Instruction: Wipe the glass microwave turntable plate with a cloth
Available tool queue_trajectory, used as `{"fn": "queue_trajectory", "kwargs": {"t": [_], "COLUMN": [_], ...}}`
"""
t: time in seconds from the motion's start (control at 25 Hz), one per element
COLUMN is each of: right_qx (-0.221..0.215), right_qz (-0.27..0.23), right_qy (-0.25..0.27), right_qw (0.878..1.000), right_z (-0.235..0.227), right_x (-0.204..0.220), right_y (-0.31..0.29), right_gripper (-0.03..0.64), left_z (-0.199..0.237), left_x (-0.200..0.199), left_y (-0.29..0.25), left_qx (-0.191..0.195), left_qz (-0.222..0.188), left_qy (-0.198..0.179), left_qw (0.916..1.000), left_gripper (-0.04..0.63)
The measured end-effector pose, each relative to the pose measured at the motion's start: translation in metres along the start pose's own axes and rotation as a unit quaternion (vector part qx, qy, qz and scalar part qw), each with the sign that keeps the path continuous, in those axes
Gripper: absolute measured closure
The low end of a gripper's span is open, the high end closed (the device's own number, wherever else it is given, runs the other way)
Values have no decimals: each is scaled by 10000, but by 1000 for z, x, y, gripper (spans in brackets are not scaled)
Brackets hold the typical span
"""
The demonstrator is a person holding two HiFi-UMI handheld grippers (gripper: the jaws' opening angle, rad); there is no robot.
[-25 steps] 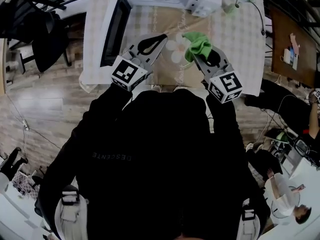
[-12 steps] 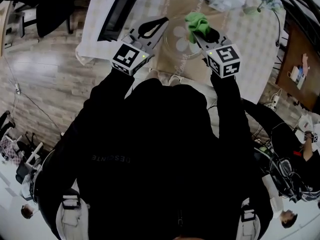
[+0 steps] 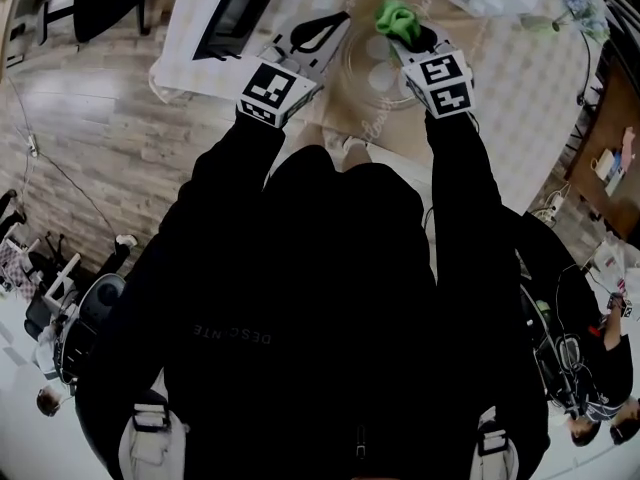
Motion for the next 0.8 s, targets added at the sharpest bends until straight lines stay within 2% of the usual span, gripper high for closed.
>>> {"fn": "queue_trajectory", "kwargs": {"t": [0.2, 0.44, 0.8], "right_qx": [-146, -370, -705], "right_qz": [469, 997, 1606], "right_qy": [255, 590, 797], "right_qw": [9985, 9926, 9813], "right_z": [-4, -1, 5], "right_x": [21, 44, 73], "right_y": [-38, -76, -114], "right_gripper": [492, 486, 479], "left_z": [17, 27, 34], "left_x": [32, 62, 76], "left_y": [-3, -8, -2], "left_qx": [-275, -439, -524], "left_qz": [137, 346, 466], "left_qy": [280, 382, 461], "left_qw": [9991, 9977, 9965], "left_gripper": [572, 572, 572]}}
Point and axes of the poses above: the fingertips, and each gripper's own axes: y backward along the fingers, z to its left, x out of its underside, the point moved 4 cm from there along y, backward along the fingers, and after that the axes turned 8 degrees about -z, right-handed, at the moved point
